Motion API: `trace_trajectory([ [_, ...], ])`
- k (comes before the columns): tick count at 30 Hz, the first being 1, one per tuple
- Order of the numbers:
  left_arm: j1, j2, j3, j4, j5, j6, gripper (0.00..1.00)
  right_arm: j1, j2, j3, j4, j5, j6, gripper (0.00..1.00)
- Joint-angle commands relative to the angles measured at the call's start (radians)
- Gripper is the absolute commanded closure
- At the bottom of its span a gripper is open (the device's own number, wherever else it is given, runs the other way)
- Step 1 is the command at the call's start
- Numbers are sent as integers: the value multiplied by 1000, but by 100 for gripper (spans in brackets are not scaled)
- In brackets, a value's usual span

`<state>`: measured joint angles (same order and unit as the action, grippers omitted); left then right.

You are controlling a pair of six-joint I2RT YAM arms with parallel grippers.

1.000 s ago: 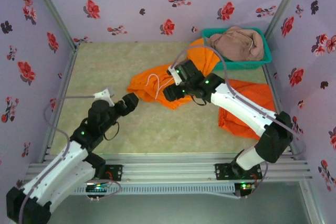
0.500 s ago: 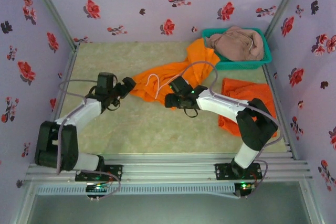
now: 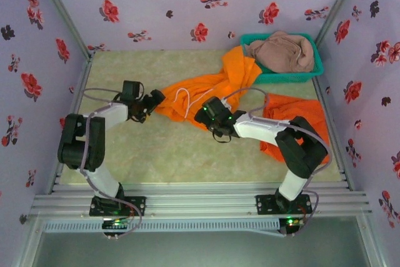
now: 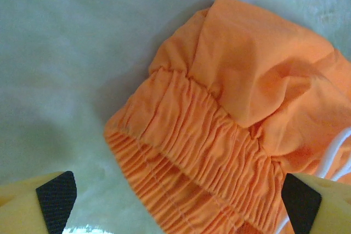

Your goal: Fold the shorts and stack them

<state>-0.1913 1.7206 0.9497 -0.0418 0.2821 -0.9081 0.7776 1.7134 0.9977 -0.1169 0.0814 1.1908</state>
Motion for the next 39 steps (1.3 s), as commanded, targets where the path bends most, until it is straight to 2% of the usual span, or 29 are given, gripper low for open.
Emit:
trace_trajectory([
  [1, 9, 38, 46, -11, 18, 53, 2, -10, 31, -3, 23, 45, 56, 21],
  [6, 9, 85, 60, 26, 23, 36, 13, -14, 67, 0, 31, 44, 74, 22],
  [12, 9, 111, 67, 64, 41, 29, 40, -14, 105, 16, 50, 52, 75, 30],
  [18, 9, 129, 96, 100, 57, 30, 72, -29, 127, 42, 35, 77, 49, 59],
  [23, 16, 108, 128, 97, 58, 49, 100, -62, 136, 95, -29, 112, -23, 90],
  [25, 26, 79, 133, 95, 57, 55, 100, -81, 134, 135, -70, 121, -63, 100],
  [30, 65, -58, 145, 45, 36, 105, 100, -110, 133, 294, -152, 107, -202, 100],
  [33, 99, -161, 179, -34, -10, 157, 100, -115, 178, 488, -223, 87, -321, 100],
  [36, 151, -252, 253, -156, -72, 205, 100, -120, 291, 780, -315, 14, -427, 100],
  [39, 235, -322, 344, -268, -95, 234, 100, -117, 482, 1194, -440, -116, -503, 100],
])
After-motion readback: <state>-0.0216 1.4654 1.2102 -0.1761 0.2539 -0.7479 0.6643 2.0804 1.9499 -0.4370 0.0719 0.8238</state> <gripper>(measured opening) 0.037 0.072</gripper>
